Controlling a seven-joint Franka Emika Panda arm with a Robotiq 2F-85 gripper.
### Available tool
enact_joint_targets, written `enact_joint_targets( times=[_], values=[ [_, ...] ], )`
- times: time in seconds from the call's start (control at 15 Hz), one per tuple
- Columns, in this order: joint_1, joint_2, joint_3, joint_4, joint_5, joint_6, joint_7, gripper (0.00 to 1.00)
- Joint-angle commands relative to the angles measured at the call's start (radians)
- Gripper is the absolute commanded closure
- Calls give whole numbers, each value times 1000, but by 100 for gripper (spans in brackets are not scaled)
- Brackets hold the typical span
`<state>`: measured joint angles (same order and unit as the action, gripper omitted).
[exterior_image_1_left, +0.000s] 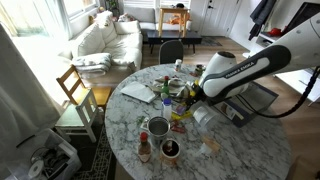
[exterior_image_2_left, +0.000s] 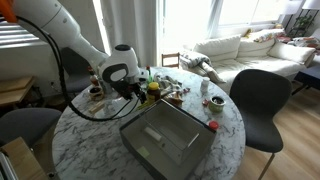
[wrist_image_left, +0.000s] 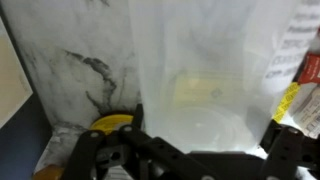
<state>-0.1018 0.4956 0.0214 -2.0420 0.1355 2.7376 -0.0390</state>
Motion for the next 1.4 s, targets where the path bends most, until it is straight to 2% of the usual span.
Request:
enact_joint_targets(
  times=[0.0,0.13,0.2,0.47,0.67,0.87,1.13,1.33],
  values=[
    [-19,-24,28,-29,42,57,-10,0],
    [-19,-27,36,-31,46,70,-14,0],
    [-9,-27,24,-30,20,39,-17,0],
    [25,-53,-31,-21,-101,-172,-48,0],
    [36,-59,-39,12,-184,-332,-85,0],
    [46,-40,-22,57,-226,-414,-137,0],
    [75,-1,-10,113,-252,-440,-168,0],
    [108,43,-31,162,-300,-412,-122,0]
  ],
)
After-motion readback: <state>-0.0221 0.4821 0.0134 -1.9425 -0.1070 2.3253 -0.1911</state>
